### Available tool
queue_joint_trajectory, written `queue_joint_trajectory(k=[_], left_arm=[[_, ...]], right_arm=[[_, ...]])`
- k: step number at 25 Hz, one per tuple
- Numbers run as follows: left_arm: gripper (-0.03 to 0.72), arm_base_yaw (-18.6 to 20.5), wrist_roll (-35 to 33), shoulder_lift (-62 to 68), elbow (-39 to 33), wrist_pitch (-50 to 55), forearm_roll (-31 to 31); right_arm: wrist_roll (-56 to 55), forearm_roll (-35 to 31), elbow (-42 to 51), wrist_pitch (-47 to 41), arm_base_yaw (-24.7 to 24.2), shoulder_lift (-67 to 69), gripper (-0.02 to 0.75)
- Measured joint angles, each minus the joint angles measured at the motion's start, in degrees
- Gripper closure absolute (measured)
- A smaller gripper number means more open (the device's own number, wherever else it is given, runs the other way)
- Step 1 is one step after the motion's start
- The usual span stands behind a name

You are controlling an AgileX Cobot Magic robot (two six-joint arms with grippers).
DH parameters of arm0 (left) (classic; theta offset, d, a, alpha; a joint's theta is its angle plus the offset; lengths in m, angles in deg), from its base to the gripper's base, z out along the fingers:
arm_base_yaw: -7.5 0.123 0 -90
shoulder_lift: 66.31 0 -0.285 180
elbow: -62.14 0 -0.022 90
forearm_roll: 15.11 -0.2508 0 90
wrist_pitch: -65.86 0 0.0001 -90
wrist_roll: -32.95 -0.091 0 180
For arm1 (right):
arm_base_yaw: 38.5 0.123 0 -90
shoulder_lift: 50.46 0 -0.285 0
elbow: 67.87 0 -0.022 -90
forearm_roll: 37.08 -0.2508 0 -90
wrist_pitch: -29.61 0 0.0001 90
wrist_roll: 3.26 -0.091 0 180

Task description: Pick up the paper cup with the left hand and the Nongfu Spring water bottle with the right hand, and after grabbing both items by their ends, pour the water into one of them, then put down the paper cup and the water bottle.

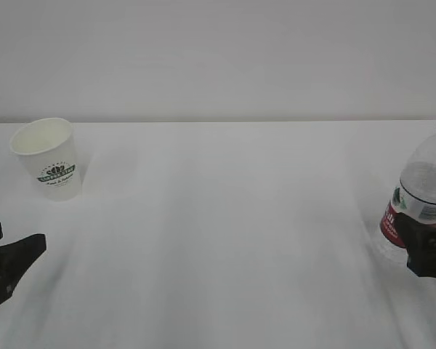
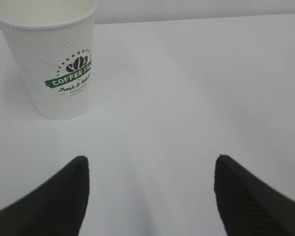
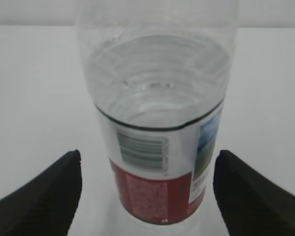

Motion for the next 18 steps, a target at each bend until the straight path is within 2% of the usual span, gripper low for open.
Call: queue_joint_trajectory(k=[18], left_arm=[[0.111,0.00,0.00,0.00,0.00,0.00,0.21]], right_arm=[[0.79,-0.71,-6.39,0.10,0.00,8.42,0.122]])
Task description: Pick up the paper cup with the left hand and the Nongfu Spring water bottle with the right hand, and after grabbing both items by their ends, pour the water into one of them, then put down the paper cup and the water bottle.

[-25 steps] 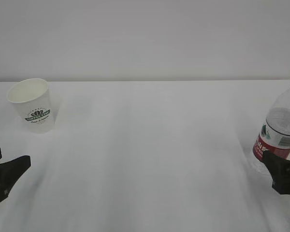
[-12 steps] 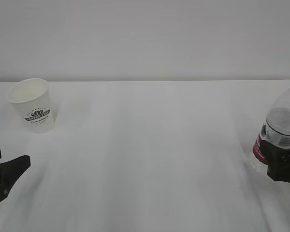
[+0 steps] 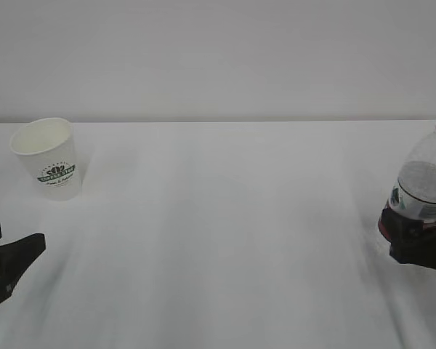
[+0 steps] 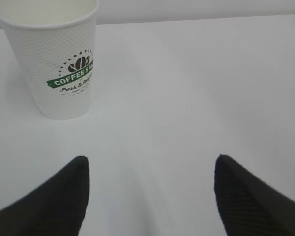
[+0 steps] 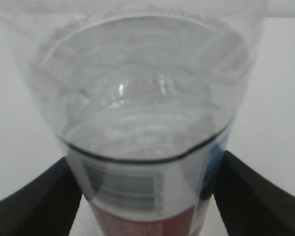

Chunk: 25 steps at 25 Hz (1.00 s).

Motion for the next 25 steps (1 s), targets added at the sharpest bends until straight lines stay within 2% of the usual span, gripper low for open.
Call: queue_joint_trajectory(k=[14,25], left_arm=[[0.111,0.00,0.00,0.00,0.00,0.00,0.00],[0.111,0.00,0.00,0.00,0.00,0.00,0.00]], right_arm=[[0.00,-0.58,-3.72,0.00,0.00,0.12,0.130],[2.75,-0.27,-3.72,0.00,0.00,0.12,0.241]])
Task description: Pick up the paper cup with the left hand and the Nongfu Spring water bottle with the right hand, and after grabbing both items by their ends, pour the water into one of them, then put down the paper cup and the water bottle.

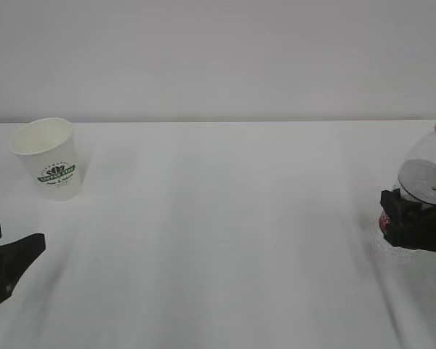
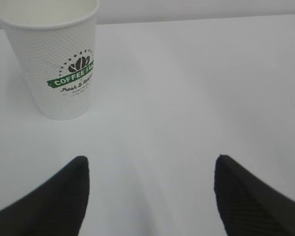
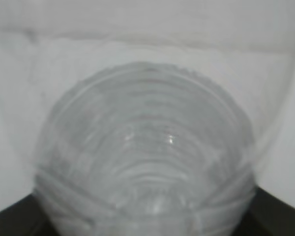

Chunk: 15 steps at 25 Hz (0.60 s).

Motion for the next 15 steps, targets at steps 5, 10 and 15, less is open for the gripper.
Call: queue_joint_trajectory(k=[5,10,15], left_arm=[[0.111,0.00,0.00,0.00,0.00,0.00,0.00],[0.111,0.00,0.00,0.00,0.00,0.00,0.00],[0.111,0.00,0.00,0.00,0.00,0.00,0.00]], right_arm=[[0.59,1.43,0.00,0.10,0.00,0.00,0.248],[0.70,3.47,0.00,0.10,0.00,0.00,0.251],[0.78,4.22,0.00,0.10,0.00,0.00,0.253]])
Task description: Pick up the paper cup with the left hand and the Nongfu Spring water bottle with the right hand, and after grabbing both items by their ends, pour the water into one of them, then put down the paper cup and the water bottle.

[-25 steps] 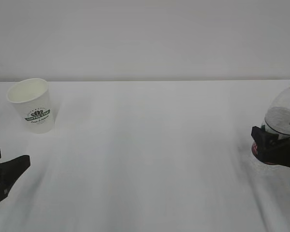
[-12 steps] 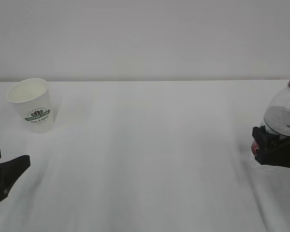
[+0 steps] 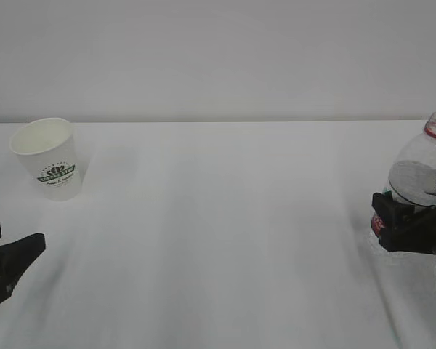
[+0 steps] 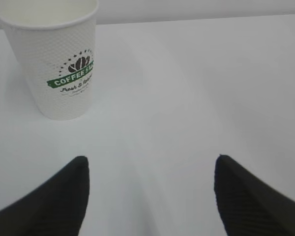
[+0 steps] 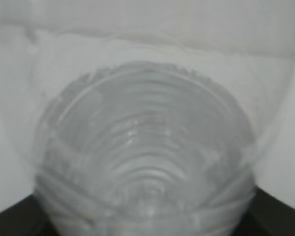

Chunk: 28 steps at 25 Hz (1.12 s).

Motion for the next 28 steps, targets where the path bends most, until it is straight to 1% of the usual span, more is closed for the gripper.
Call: queue_joint_trajectory(k=[3,8,16,23,28], left_arm=[[0.111,0.00,0.00,0.10,0.00,0.00,0.00],[0.111,0.00,0.00,1.54,0.00,0.00,0.00],[0.111,0.00,-1.17,2.71,0.13,0.00,0.00],[0.111,0.00,-1.35,2.71,4.19,0.00,0.11],[0.111,0.00,-3.18,2.75,5.92,0.00,3.69]], right_arm=[[0.00,-0.01,0.00,0.00,0.00,0.00,0.253],[0.03,0.25,0.00,-2.78,0.00,-3.03,0.253],[0.13,-0.35,0.00,-2.91,0.00,-6.44,0.253],[-0.63,-1.70,-0.94,-3.23,0.00,-6.44,0.253],[-0.76,-1.80,-2.02,-3.23,0.00,-6.44,0.253]])
